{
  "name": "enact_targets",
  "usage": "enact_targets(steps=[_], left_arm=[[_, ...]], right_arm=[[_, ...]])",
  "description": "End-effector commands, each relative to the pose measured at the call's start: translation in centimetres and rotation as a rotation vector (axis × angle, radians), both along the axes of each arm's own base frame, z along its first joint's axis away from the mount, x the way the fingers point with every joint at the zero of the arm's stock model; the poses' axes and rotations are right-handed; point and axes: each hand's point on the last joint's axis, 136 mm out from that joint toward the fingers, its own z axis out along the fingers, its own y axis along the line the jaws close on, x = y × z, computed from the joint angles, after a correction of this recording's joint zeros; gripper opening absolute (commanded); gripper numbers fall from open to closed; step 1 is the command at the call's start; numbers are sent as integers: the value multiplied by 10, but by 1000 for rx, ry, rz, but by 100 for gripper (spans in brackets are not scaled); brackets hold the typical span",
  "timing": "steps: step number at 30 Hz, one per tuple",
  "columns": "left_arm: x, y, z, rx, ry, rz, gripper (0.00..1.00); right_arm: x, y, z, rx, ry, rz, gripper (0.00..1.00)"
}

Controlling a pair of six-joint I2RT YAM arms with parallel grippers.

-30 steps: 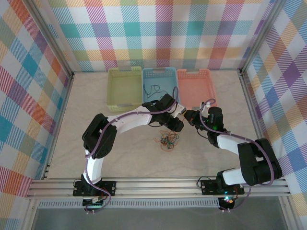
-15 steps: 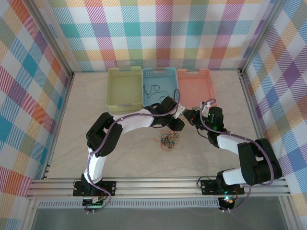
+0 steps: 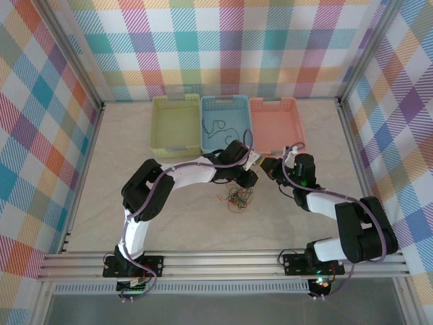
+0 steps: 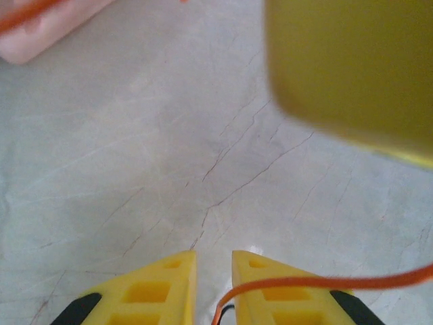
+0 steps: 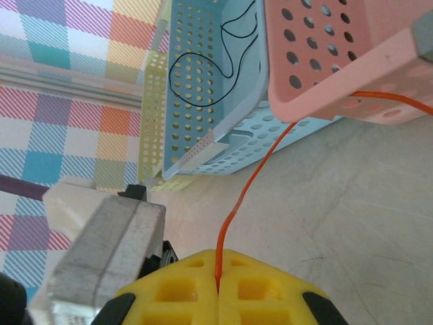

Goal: Untangle the cables

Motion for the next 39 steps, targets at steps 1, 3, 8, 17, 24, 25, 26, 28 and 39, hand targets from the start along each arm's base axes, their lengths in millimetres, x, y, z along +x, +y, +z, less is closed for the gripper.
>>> enact_targets(steps=[1, 3, 8, 17, 24, 25, 26, 28, 39], left_arm=[[-5, 7, 0, -3, 16, -1, 21], [-3, 9, -1, -2, 19, 9, 19], [-2, 9, -3, -1, 27, 12, 18], [0, 12, -5, 19, 21, 26, 17], [0, 12, -5, 25, 14, 31, 16], [-1, 12, -5, 27, 13, 30, 16], [-1, 12, -5, 27, 12, 31, 16], [0, 11, -4, 24, 8, 29, 16], [0, 7, -9, 56, 10, 31, 16]], right_arm=[[3, -5, 20, 5, -84, -25, 0], [2, -7, 23, 7, -94, -26, 0], [0, -14, 30, -3, -120, -49, 0], [-5, -34, 38, -26, -157, -137, 0], [-7, -47, 41, -65, -176, -204, 0], [-9, -51, 35, -84, -153, -222, 0], [-9, -55, 34, -101, -152, -239, 0], [-11, -65, 34, -159, -140, -284, 0], [-28, -104, 52, -256, -221, -468, 0]])
